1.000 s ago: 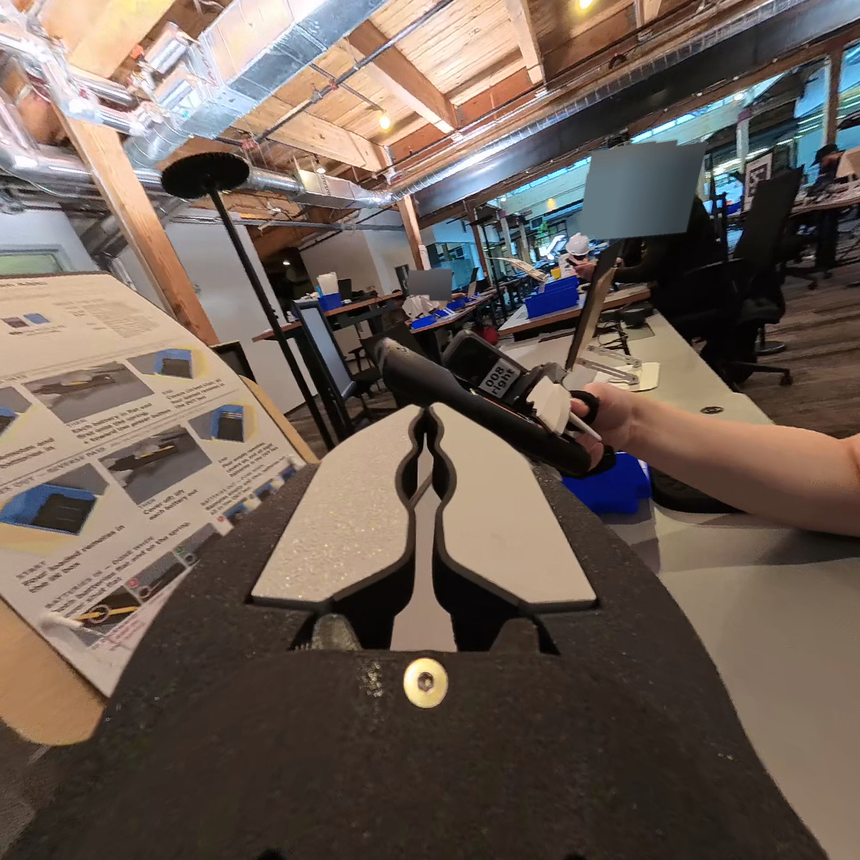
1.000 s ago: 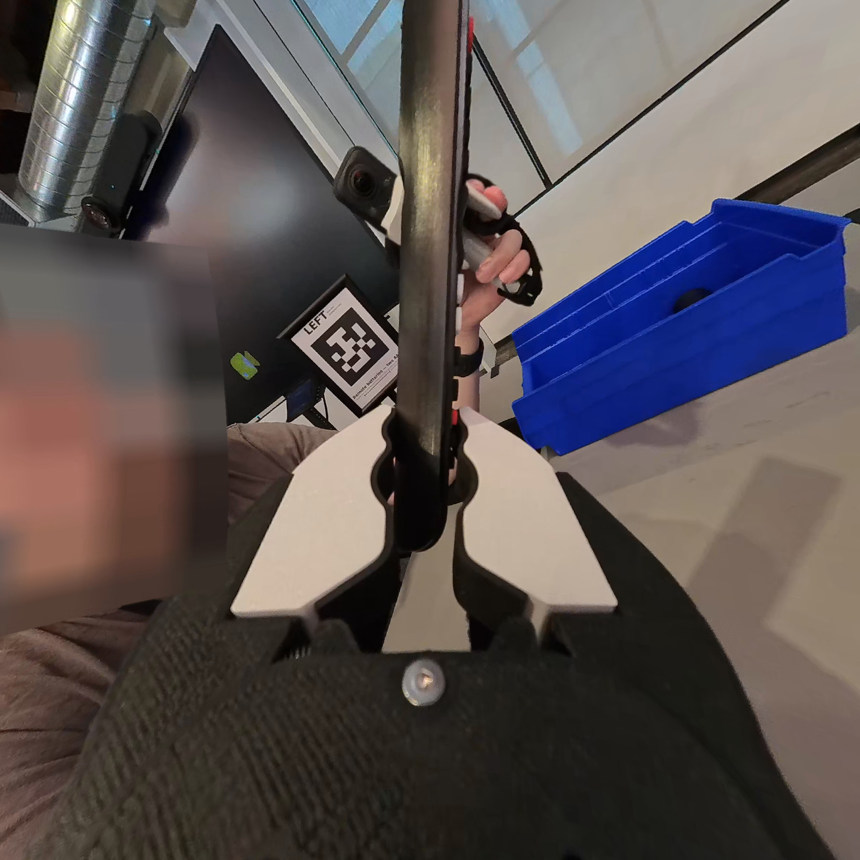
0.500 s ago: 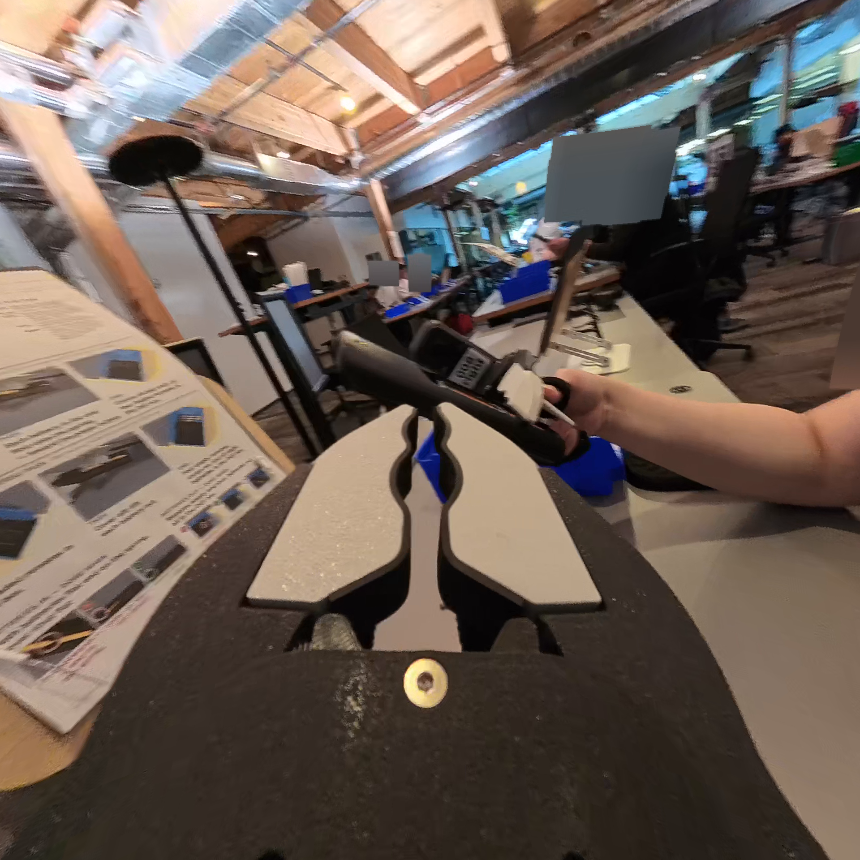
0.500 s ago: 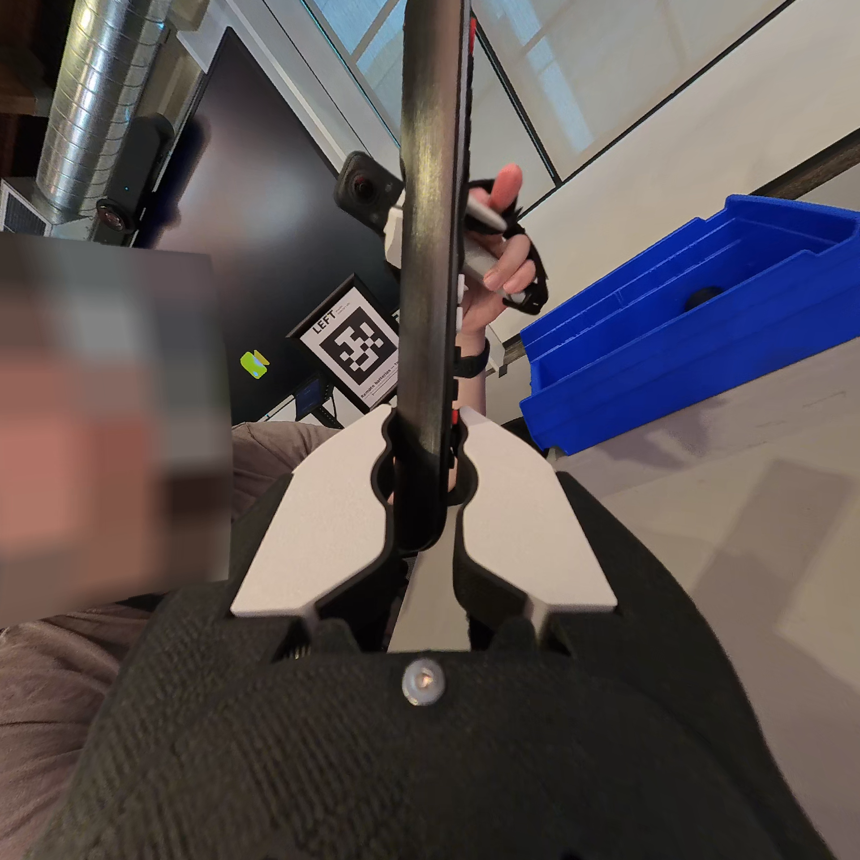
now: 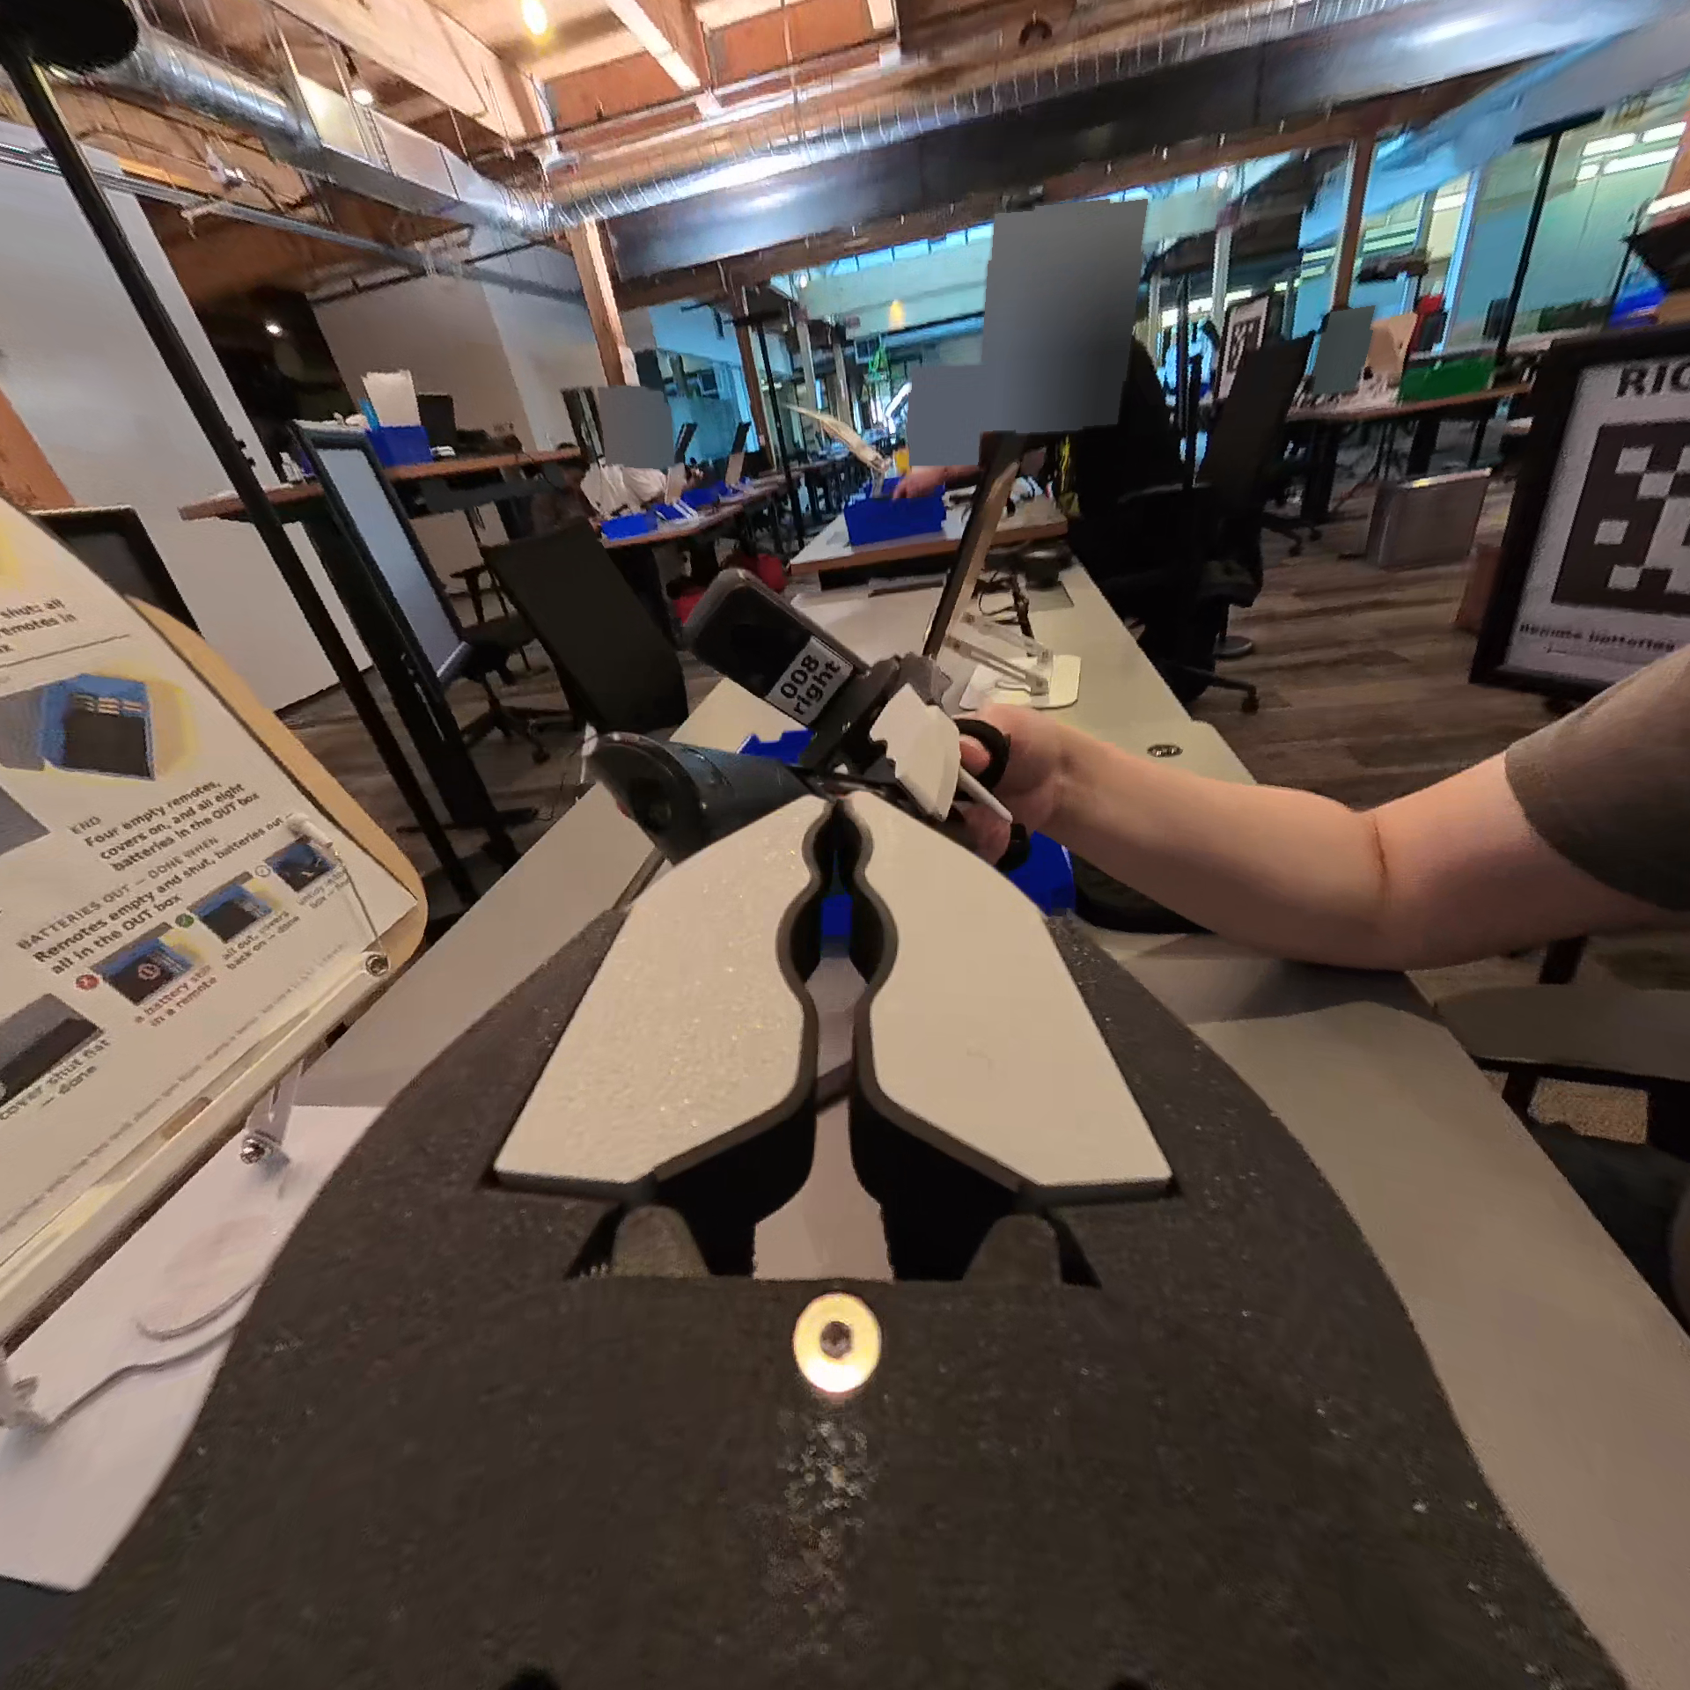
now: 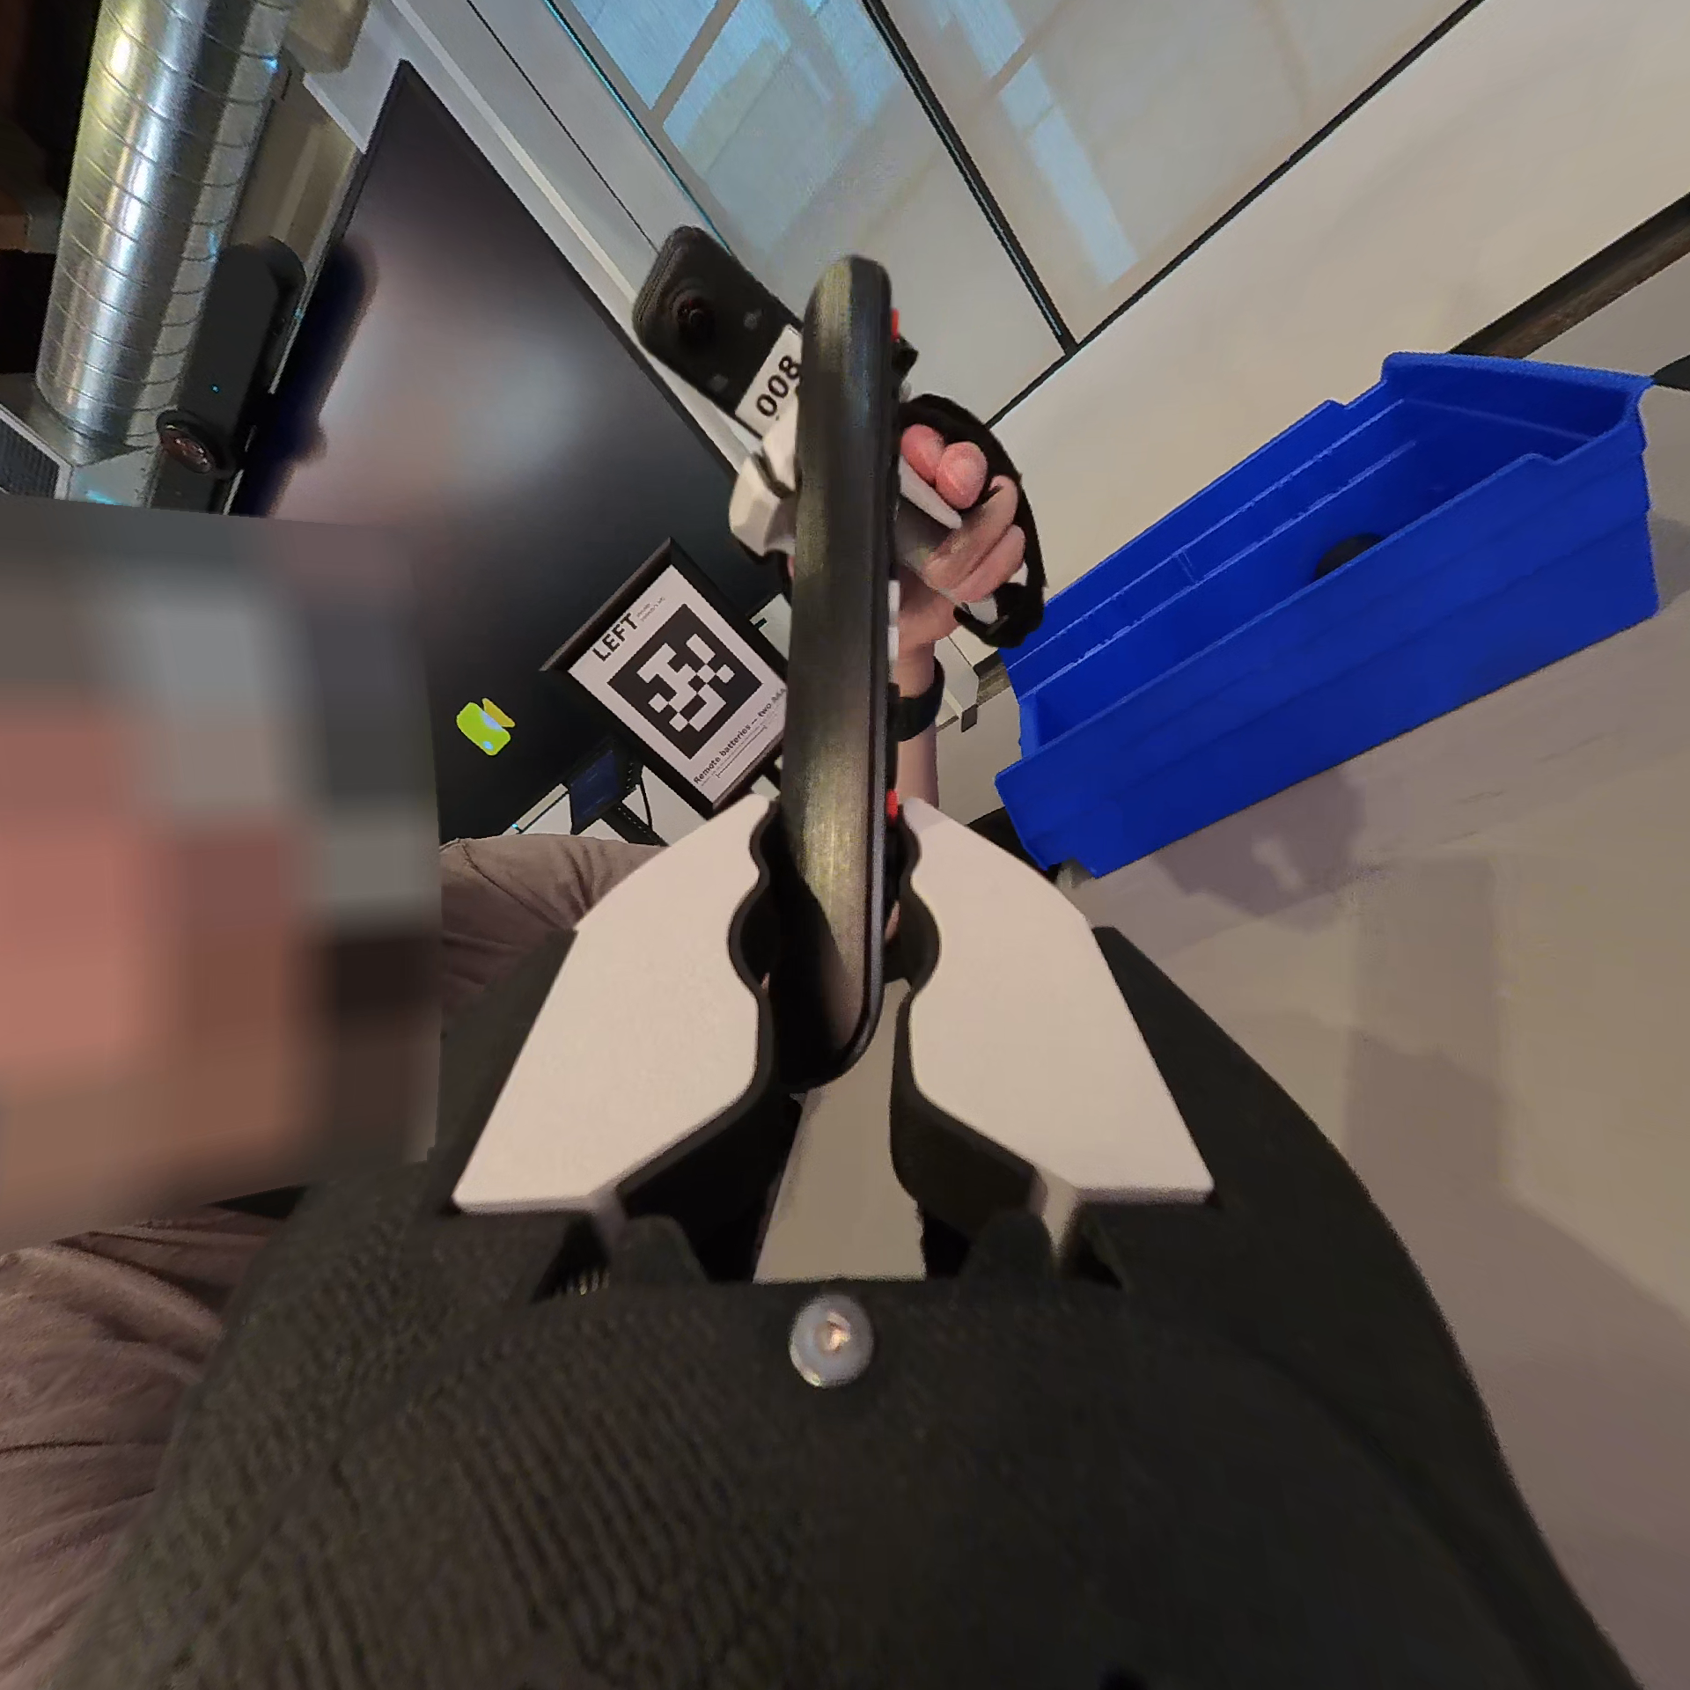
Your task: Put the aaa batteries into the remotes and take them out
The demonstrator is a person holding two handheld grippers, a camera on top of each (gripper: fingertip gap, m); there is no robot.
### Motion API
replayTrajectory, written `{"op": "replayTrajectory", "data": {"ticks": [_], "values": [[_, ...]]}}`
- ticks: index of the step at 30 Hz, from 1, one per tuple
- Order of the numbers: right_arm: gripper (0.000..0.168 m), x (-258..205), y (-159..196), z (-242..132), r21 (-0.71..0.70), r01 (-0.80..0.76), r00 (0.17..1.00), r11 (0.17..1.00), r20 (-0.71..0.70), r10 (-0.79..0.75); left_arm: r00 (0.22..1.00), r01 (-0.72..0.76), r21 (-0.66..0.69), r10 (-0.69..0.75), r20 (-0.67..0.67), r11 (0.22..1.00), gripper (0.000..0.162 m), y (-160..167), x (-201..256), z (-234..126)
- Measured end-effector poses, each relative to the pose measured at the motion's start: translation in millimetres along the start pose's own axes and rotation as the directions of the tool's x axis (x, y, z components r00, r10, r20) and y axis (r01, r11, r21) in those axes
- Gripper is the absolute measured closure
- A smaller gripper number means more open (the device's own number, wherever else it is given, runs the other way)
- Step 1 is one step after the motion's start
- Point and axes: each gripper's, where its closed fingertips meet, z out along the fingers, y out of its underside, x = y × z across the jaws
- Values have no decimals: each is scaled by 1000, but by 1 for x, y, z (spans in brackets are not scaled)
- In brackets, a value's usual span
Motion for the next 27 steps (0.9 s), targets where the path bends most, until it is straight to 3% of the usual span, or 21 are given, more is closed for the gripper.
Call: {"op": "replayTrajectory", "data": {"ticks": [5, 10, 16, 21, 24, 27], "values": [[146, 18, 6, 3, -14, -26, 997, 1000, -70, 25, 998, -6, 37, 4, 66, 999, 162, -7, -9, -6], [146, 28, 0, -1, 86, -153, 988, 984, 10, 152, 993, 83, 11, -83, 84, 997, 162, -7, -14, -13], [146, 23, -8, -7, 125, -142, 989, 982, 64, 135, 962, 215, -21, -208, 176, 976, 162, 11, -36, -15], [146, 13, -3, -5, 54, -65, 998, 996, 15, 65, 919, 384, -88, -372, 130, 919, 114, 37, -35, -1], [146, 10, 1, -4, 14, -51, 999, 999, 0, 51, 904, 427, -74, -428, 6, 901, 115, 33, -20, 10], [146, 10, 10, -1, -51, -41, 999, 998, -20, 40, 920, 389, -80, -391, -5, 918, 116, 38, -16, 20]]}}
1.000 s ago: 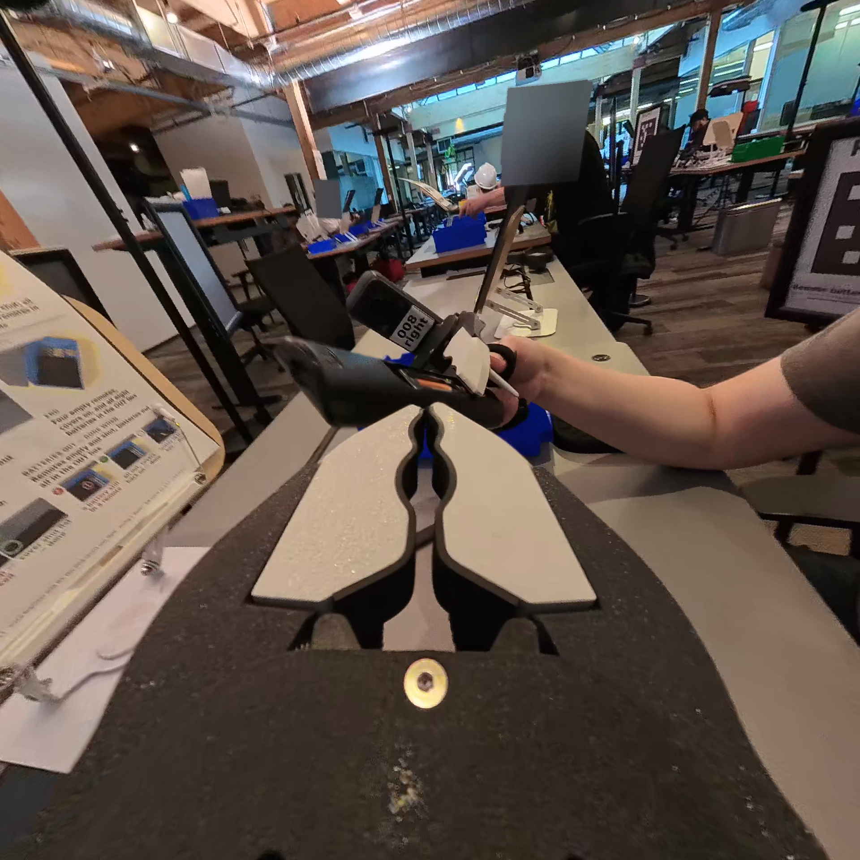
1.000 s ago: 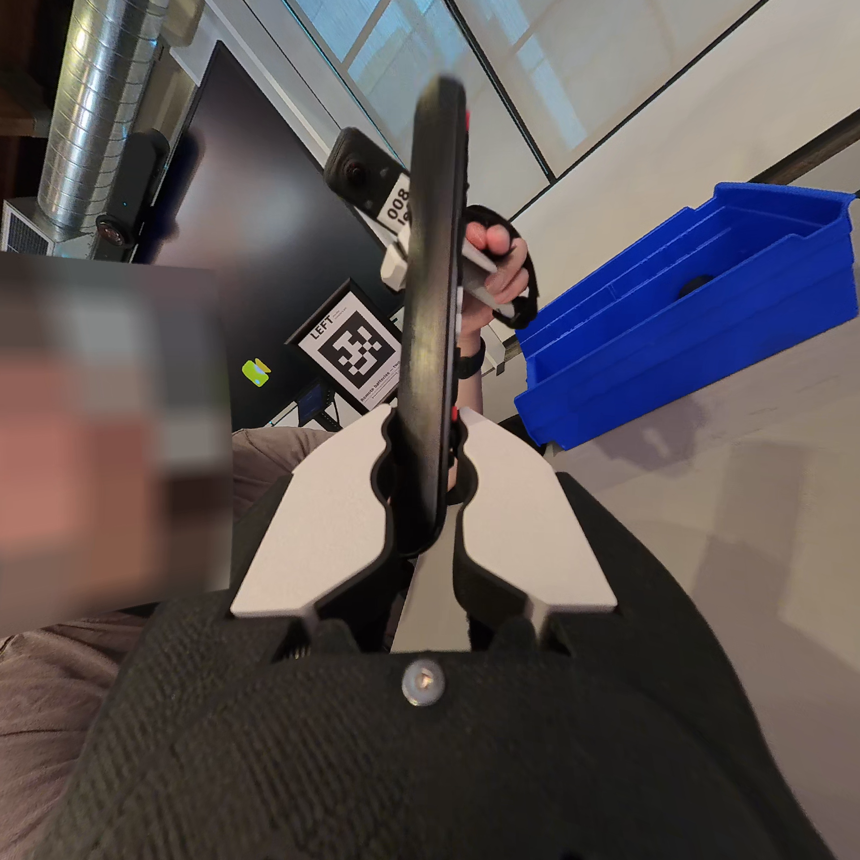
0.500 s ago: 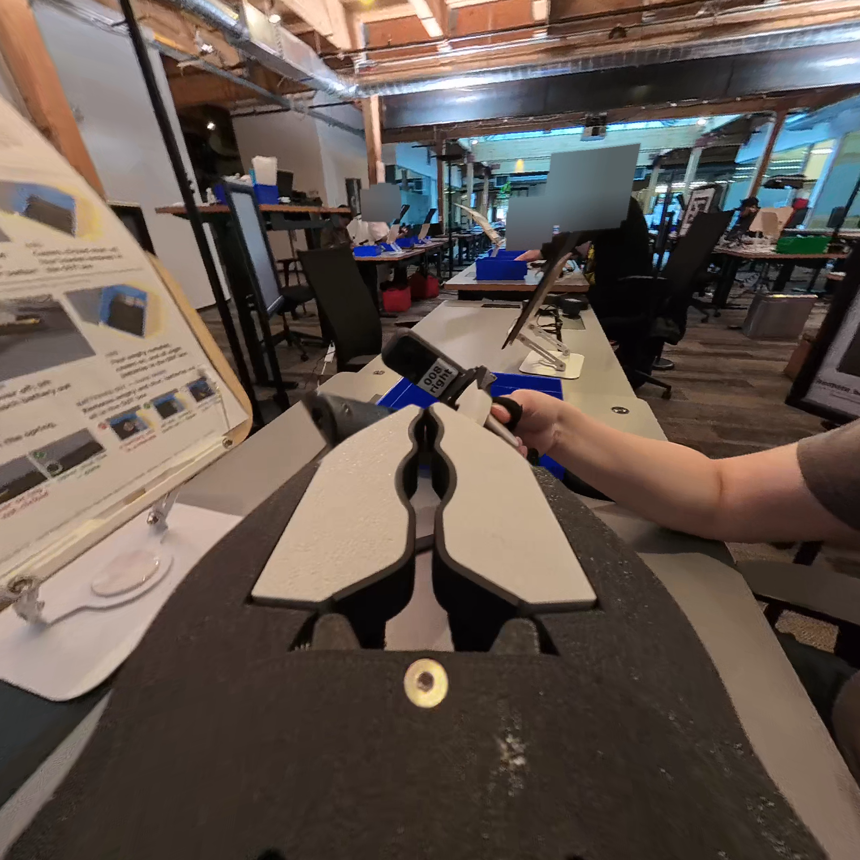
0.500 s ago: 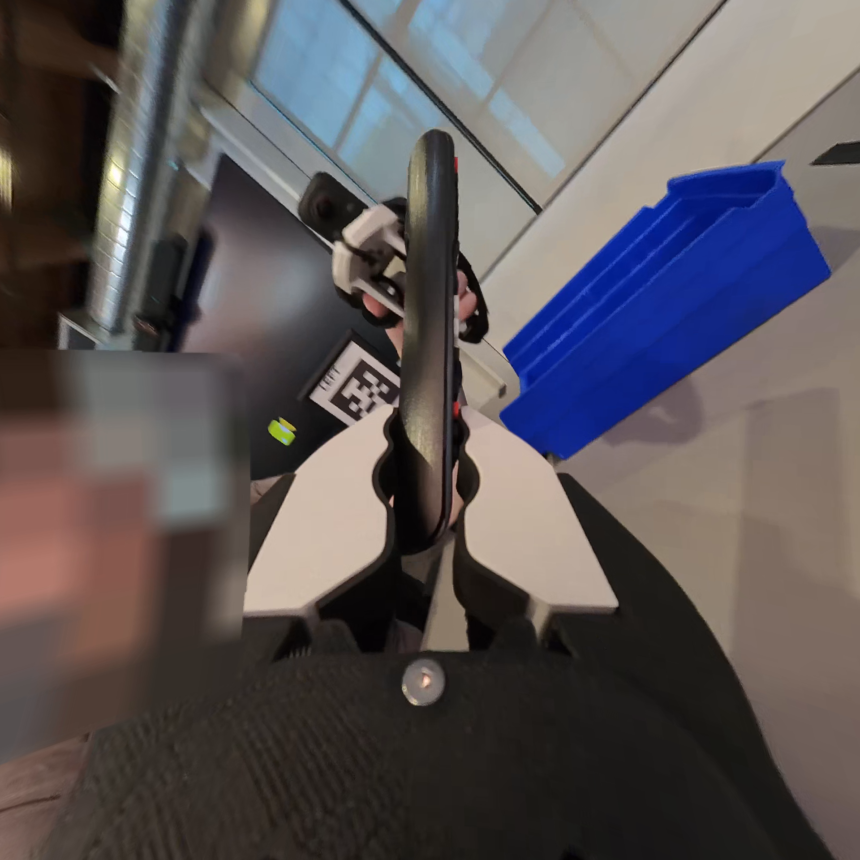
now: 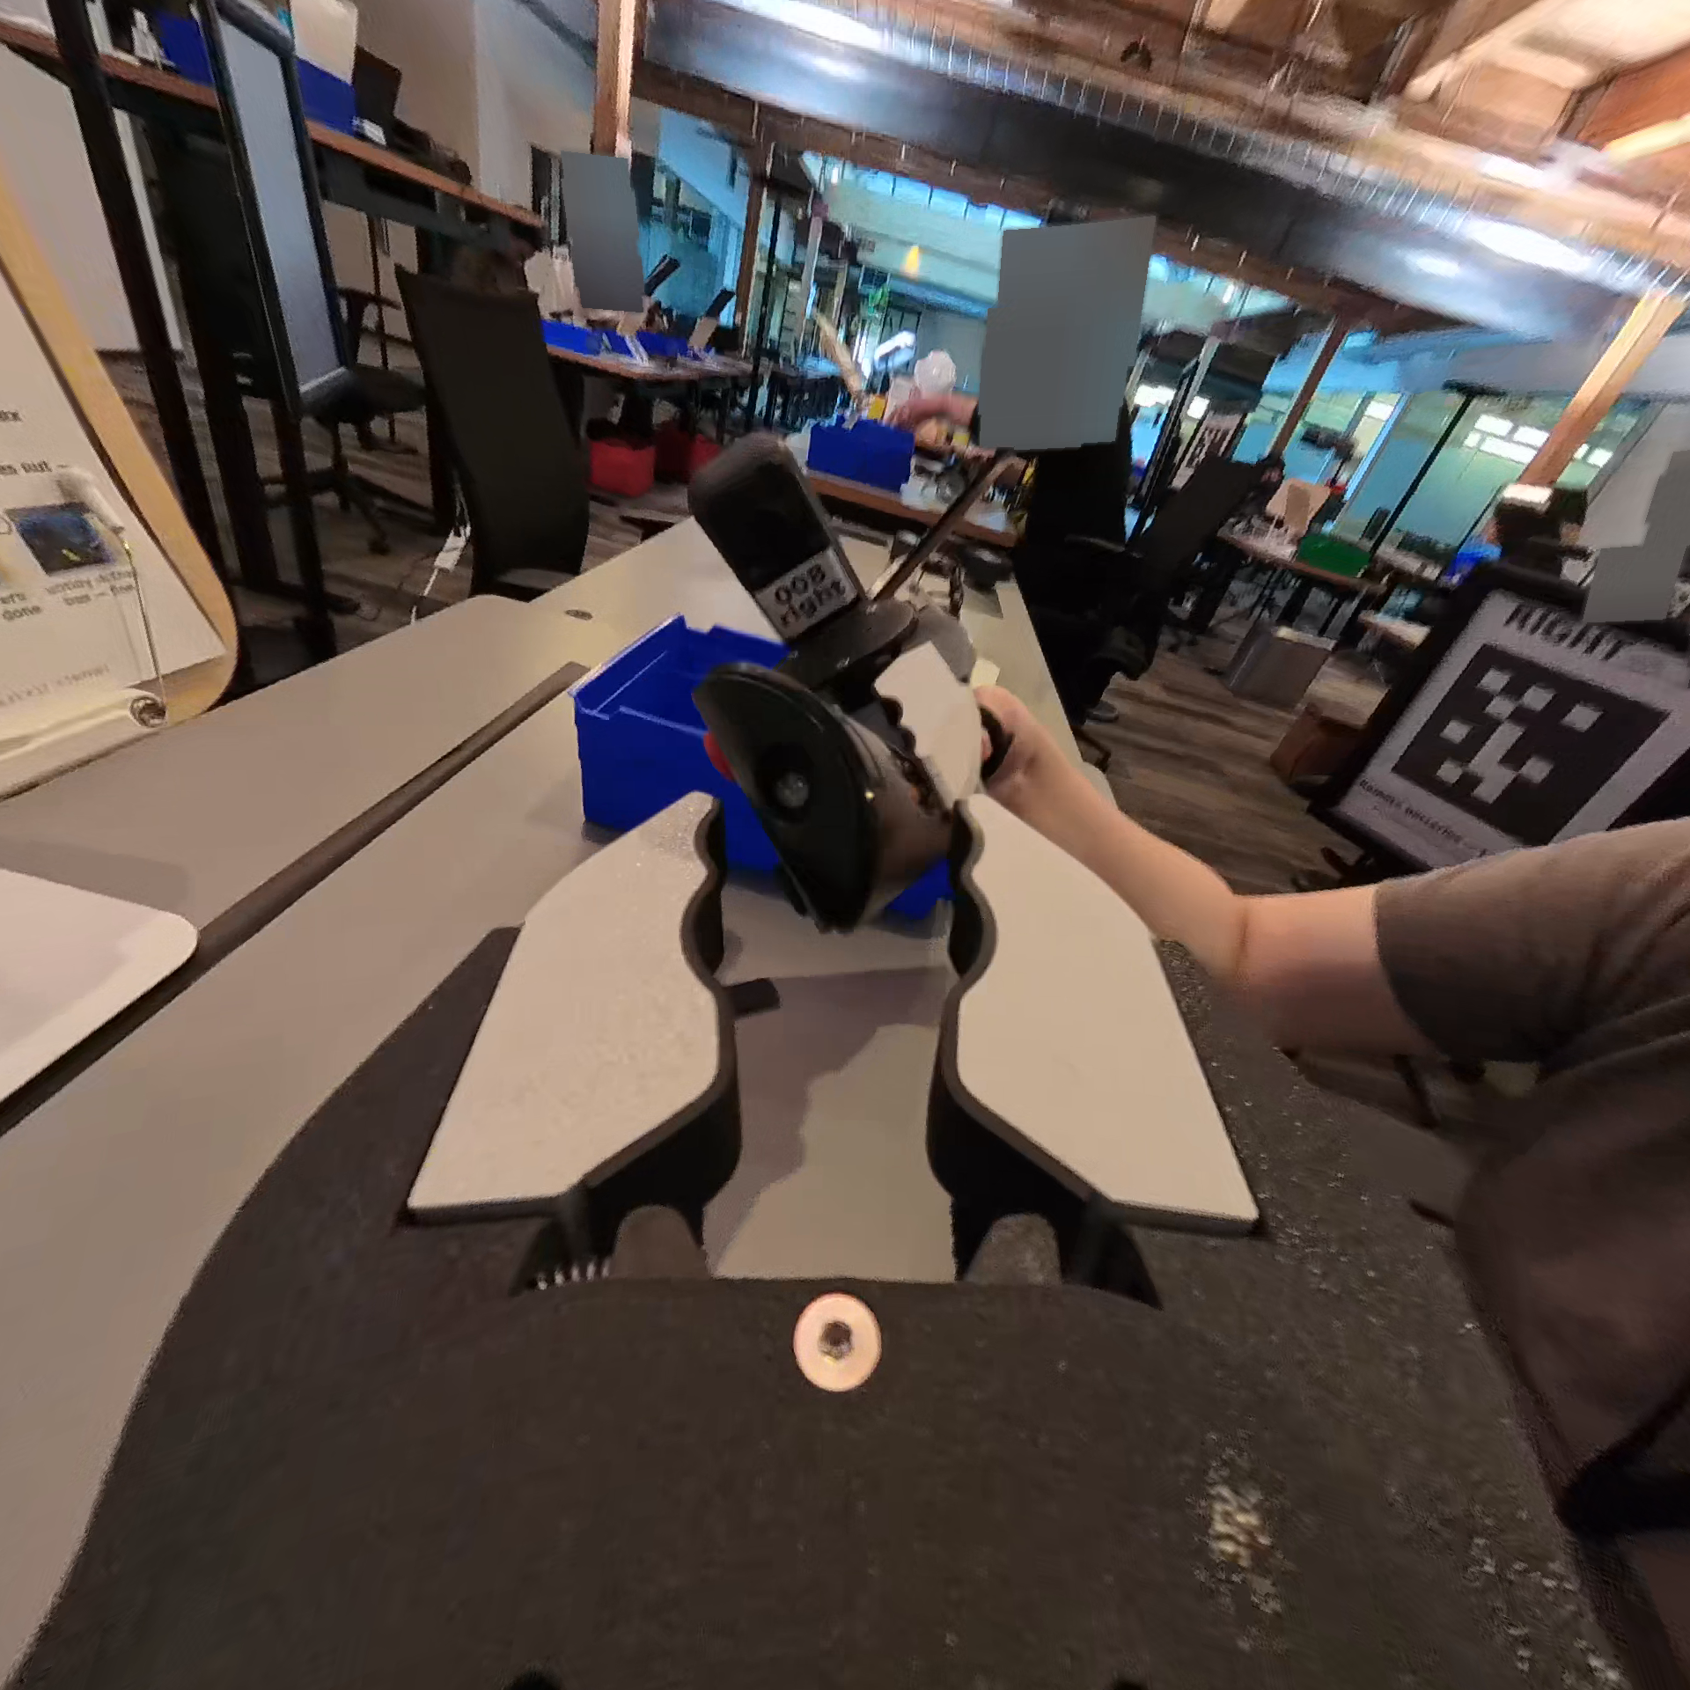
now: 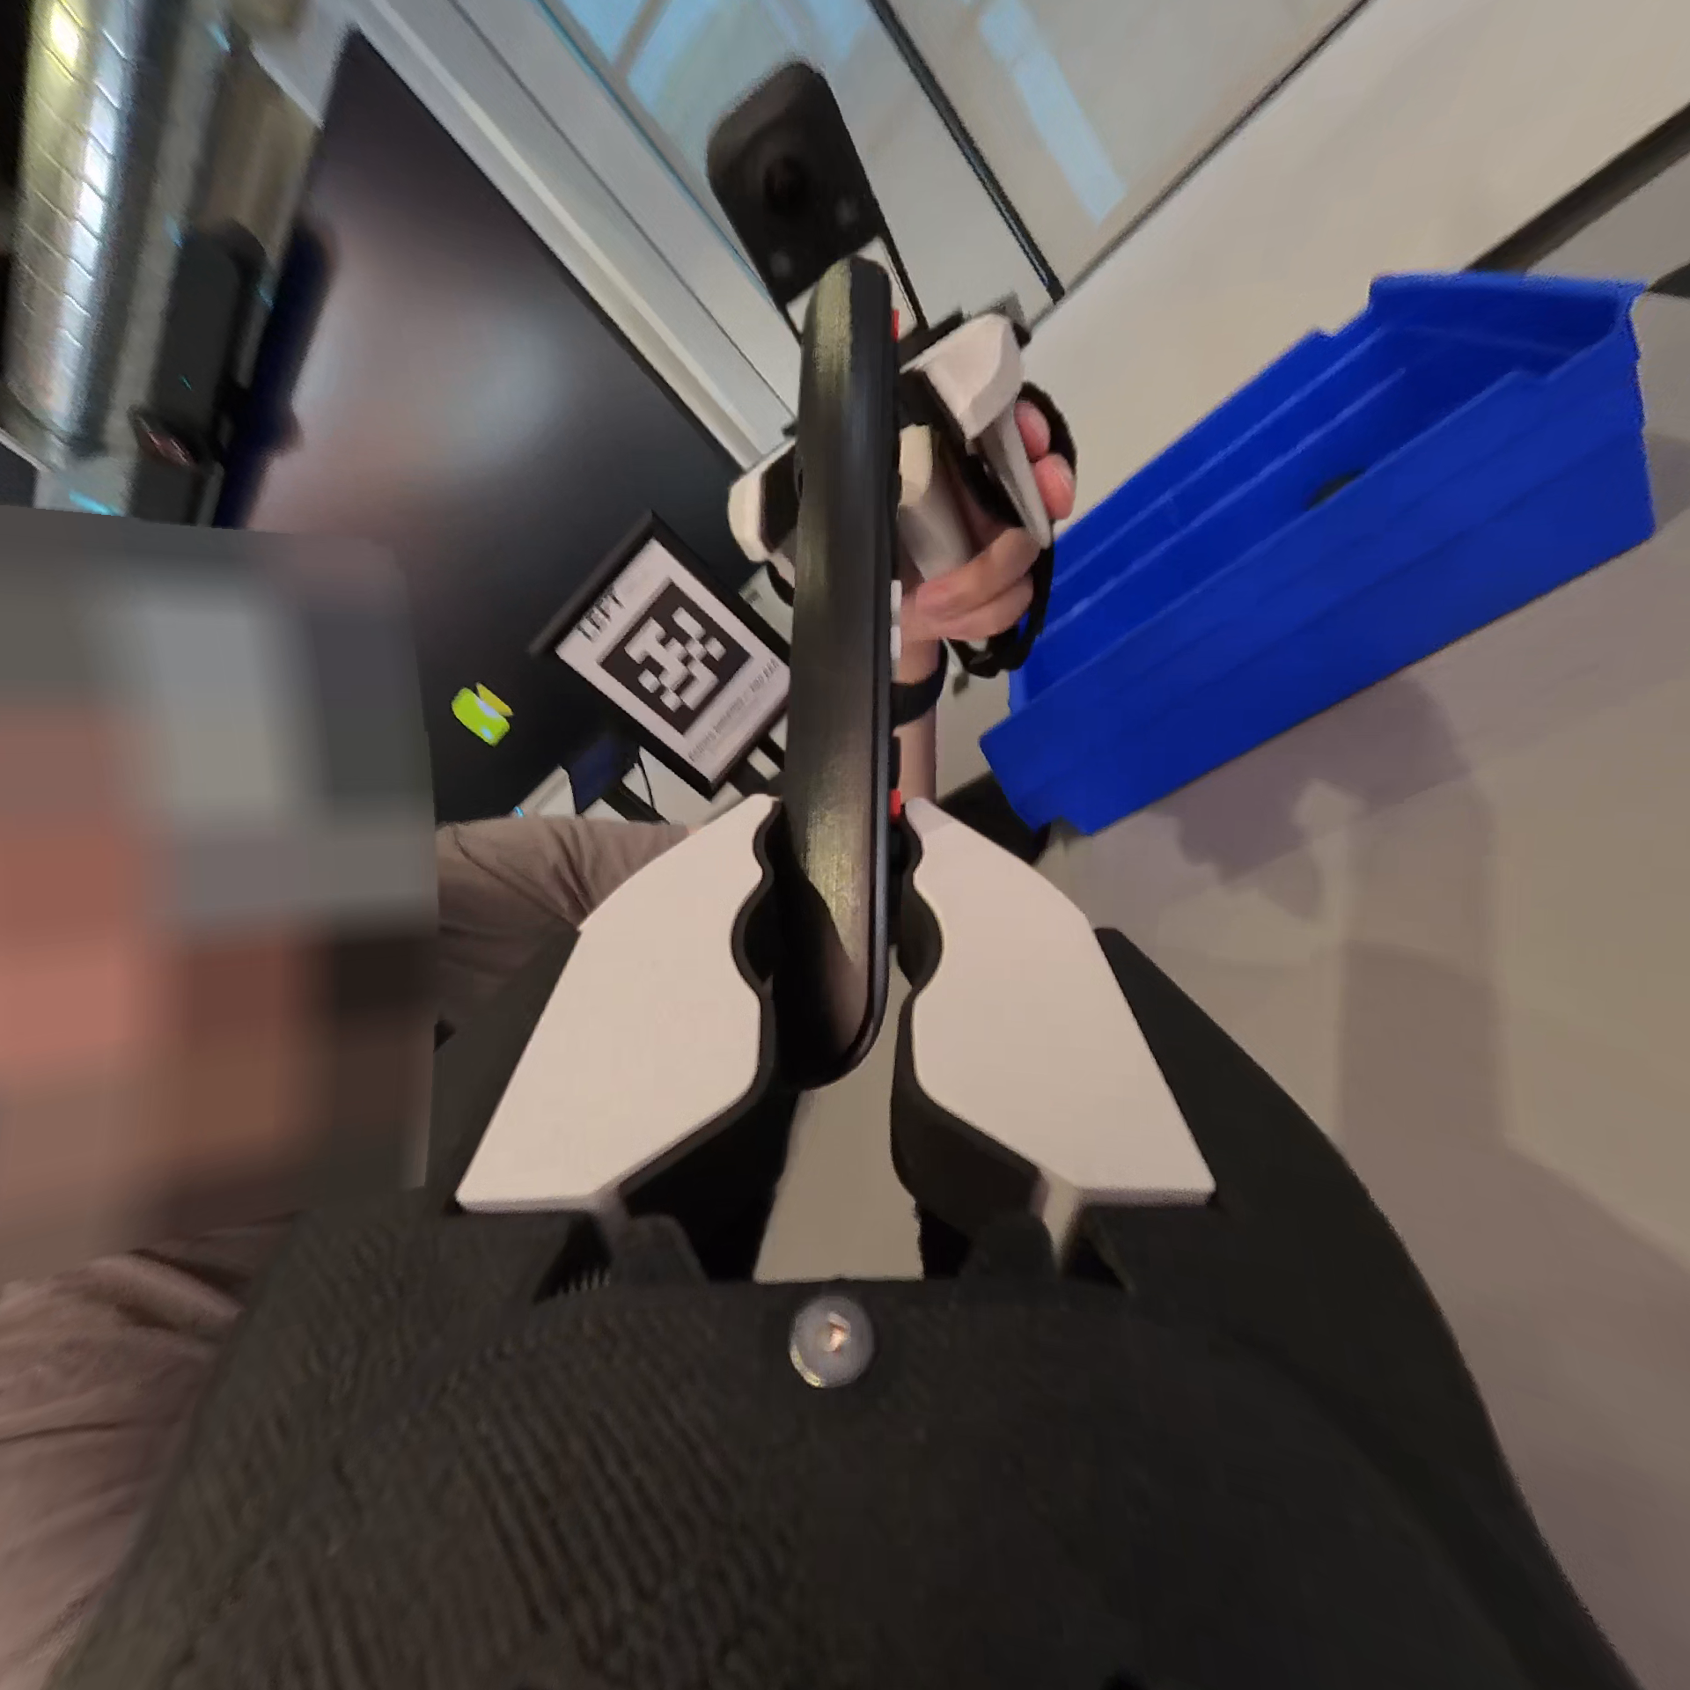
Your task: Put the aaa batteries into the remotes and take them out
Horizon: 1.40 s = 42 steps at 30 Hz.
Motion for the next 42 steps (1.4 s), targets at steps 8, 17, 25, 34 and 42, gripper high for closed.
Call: {"op": "replayTrajectory", "data": {"ticks": [8, 17, 25, 34, 42], "values": [[146, 4, 10, -2, -64, -27, 1000, 998, -18, 25, 995, -77, -208, 64, -70, 975, 135, 37, 9, 15], [146, 5, 12, -3, -82, -17, 999, 997, -41, 14, 995, -27, -167, 10, -104, 986, 131, 38, 11, 29], [146, 2, 17, -5, -109, -37, 999, 993, -31, 34, 990, -84, -235, 54, -132, 968, 130, 48, 18, 28], [146, 3, 18, -7, -116, -23, 999, 993, -47, 17, 991, -106, -252, 81, -109, 962, 133, 50, 16, 30], [146, 2, 17, -9, -118, -6, 998, 993, -55, -1, 990, -110, -218, 88, -108, 970, 130, 49, 14, 34]]}}
